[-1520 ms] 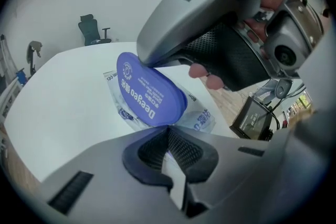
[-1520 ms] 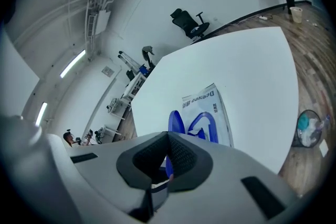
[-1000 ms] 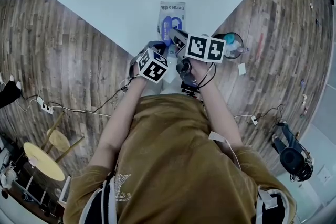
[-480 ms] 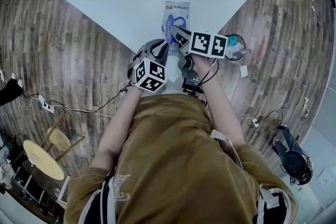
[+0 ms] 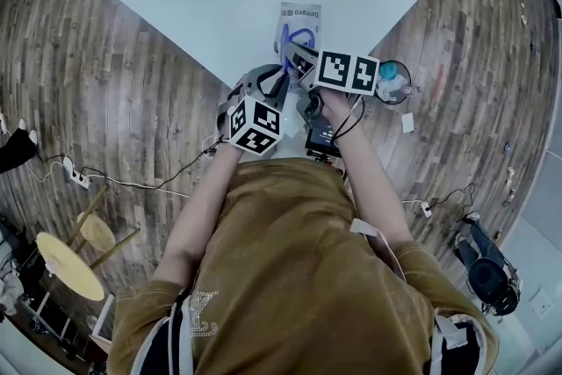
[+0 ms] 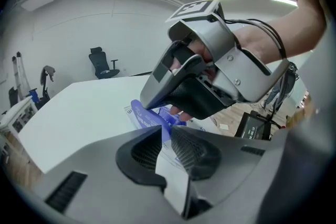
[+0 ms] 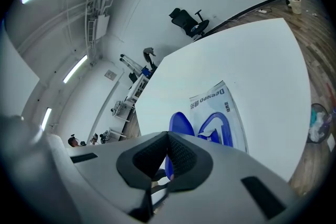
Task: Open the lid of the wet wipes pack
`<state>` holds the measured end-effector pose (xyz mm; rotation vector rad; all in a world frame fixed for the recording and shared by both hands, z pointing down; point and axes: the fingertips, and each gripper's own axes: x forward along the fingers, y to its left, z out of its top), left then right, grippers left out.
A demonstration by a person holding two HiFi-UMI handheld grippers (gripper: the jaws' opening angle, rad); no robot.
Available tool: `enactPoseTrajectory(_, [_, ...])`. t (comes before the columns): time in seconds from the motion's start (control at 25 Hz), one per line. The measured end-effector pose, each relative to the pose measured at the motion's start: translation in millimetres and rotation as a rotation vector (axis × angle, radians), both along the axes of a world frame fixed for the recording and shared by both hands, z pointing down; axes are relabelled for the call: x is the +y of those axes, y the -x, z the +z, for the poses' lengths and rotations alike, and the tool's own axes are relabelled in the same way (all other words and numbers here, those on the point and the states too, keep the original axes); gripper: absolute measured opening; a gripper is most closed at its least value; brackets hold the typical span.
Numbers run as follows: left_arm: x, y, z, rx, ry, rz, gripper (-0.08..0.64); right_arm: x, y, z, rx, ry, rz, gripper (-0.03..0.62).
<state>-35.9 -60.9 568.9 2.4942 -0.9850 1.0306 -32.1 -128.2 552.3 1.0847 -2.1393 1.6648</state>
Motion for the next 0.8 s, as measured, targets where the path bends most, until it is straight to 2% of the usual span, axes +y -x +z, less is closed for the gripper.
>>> enactPoseTrajectory(0.8, [-7.4, -2.0, -5.7, 0.011, 0.027, -0.02, 0.044, -6.5, -0.5, -0.7, -0.01, 0.01, 0.022, 0.009])
